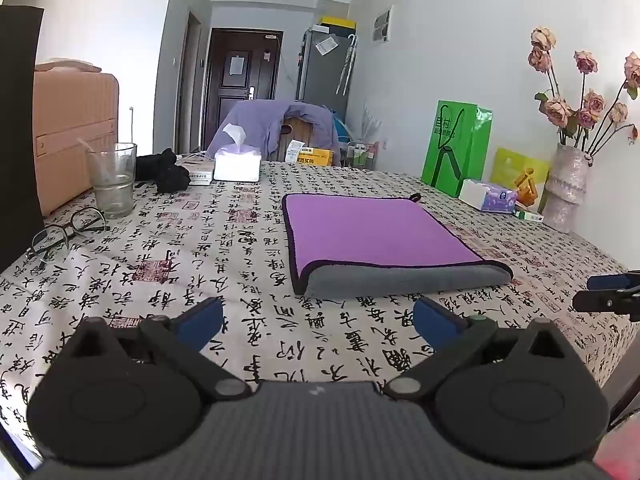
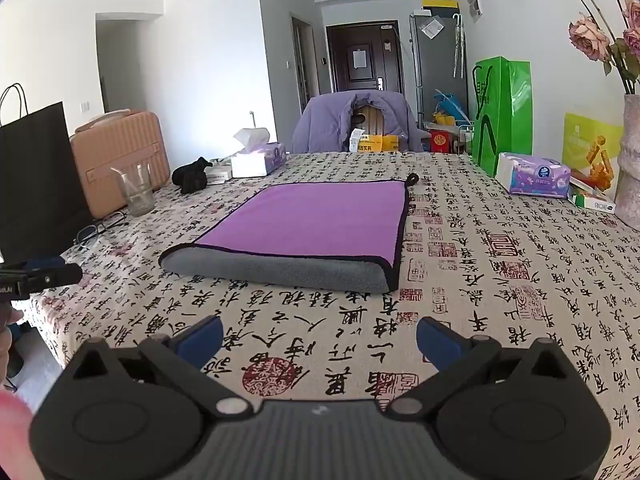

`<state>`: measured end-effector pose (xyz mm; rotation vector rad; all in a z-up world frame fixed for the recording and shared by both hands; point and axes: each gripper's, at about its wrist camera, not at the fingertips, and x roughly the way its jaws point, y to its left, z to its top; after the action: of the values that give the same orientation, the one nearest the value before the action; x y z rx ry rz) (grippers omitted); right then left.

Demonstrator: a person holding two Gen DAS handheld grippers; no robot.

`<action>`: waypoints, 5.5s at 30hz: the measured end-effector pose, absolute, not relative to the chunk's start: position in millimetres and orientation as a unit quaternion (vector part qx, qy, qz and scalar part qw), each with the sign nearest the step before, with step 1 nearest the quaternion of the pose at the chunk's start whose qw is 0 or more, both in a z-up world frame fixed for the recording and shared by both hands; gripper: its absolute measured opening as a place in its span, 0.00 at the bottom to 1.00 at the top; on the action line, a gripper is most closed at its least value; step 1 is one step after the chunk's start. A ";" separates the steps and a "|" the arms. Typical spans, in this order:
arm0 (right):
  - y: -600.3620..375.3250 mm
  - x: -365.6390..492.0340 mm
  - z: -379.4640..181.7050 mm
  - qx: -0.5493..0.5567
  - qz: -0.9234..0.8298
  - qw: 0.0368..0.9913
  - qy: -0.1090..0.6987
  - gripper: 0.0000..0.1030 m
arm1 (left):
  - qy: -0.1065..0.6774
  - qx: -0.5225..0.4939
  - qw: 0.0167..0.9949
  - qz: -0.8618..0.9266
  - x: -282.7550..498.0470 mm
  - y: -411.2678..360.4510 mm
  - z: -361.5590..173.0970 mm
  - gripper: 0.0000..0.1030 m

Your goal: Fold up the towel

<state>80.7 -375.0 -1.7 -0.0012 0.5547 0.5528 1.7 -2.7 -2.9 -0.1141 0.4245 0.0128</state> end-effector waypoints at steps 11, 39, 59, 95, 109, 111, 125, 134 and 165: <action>-376.5 81.9 -3.4 -0.001 0.269 0.925 0.270 1.00 | 0.210 -0.059 0.976 0.008 0.8 1.4 -3.4 1.00; -379.8 80.4 -2.6 0.002 0.271 0.924 0.271 1.00 | 0.208 -0.054 0.977 0.003 -4.1 -0.1 -1.0 1.00; -378.6 80.4 -3.6 0.002 0.272 0.923 0.272 1.00 | 0.213 -0.051 0.976 0.001 -2.4 -0.8 -0.9 1.00; -377.1 105.9 -6.1 0.001 0.277 0.917 0.286 1.00 | 0.234 -0.030 0.972 -0.005 21.9 -1.9 -0.1 1.00; -371.5 129.6 -7.9 -0.005 0.279 0.916 0.290 1.00 | 0.233 -0.035 0.972 -0.010 46.3 1.2 0.1 1.00; -370.7 132.8 -8.6 -0.004 0.280 0.915 0.290 1.00 | 0.231 -0.036 0.972 -0.011 50.2 2.0 -0.7 1.00; -366.6 165.3 -15.1 0.002 0.279 0.913 0.299 0.94 | 0.237 -0.027 0.971 -0.029 82.2 -0.5 -5.1 1.00; -360.9 187.8 -17.9 0.000 0.281 0.910 0.305 0.87 | 0.241 -0.010 0.970 -0.024 104.7 -0.9 -8.4 1.00; -341.9 246.4 -37.5 -0.021 0.309 0.886 0.346 0.37 | 0.331 0.017 0.940 -0.077 175.0 3.5 -36.7 0.50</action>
<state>246.4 -341.9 -37.5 -0.0434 0.7191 0.6430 175.0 3.5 -36.7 0.0351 0.6761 -0.1570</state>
